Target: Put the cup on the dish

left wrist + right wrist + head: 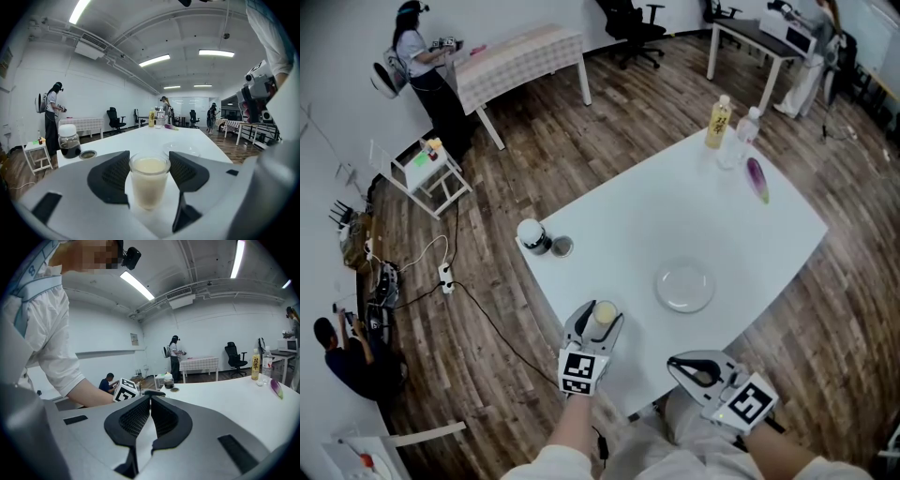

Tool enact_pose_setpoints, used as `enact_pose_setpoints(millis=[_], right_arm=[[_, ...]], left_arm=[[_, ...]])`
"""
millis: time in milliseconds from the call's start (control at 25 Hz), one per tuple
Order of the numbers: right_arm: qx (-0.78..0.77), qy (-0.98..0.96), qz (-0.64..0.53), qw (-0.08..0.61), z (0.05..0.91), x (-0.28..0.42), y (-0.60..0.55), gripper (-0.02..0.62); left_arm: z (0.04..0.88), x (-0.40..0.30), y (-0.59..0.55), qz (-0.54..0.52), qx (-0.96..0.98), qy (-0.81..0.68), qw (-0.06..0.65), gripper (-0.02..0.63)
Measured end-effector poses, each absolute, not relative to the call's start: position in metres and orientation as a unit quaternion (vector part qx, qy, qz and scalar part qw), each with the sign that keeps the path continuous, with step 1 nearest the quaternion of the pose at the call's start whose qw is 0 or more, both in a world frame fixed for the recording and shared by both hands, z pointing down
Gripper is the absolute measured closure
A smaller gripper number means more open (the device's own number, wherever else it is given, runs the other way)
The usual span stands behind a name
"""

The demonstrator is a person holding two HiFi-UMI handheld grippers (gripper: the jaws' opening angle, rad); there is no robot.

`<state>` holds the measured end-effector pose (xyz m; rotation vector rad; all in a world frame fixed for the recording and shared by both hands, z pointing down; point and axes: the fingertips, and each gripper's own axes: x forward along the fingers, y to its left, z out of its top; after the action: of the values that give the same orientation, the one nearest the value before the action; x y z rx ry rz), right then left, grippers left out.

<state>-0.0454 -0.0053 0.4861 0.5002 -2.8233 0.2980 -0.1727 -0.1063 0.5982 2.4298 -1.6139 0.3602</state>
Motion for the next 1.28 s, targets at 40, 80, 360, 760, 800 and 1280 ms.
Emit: enact_pose_setpoints(millis=[40, 80, 360, 760, 800, 1280], right_arm=[[0.174, -0.971, 0.102, 0.129, 0.486, -0.044, -0.006, 0.563], [0.175, -0.971, 0.102, 0.129, 0.486, -0.043, -0.007, 0.563], [0.193, -0.967, 0.107, 0.126, 0.485, -0.032, -0.016, 0.561], [0.218, -0.962, 0.111, 0.120, 0.485, -0.011, -0.035, 0.563], [0.221, -0.961, 0.112, 0.120, 0.485, -0.008, -0.037, 0.562], [0.250, -0.953, 0.119, 0.125, 0.485, 0.029, -0.067, 0.563]], left_arm=[[0.596, -0.170, -0.108, 0.120, 0.824, -0.544, 0.100, 0.346], [0.595, -0.167, -0.109, 0.119, 0.825, -0.543, 0.099, 0.347], [0.583, -0.149, -0.123, 0.111, 0.837, -0.528, 0.093, 0.346], [0.564, -0.101, -0.150, 0.090, 0.861, -0.494, 0.085, 0.345], [0.563, -0.096, -0.152, 0.090, 0.862, -0.492, 0.085, 0.347], [0.567, -0.052, -0.184, 0.086, 0.876, -0.466, 0.088, 0.345]])
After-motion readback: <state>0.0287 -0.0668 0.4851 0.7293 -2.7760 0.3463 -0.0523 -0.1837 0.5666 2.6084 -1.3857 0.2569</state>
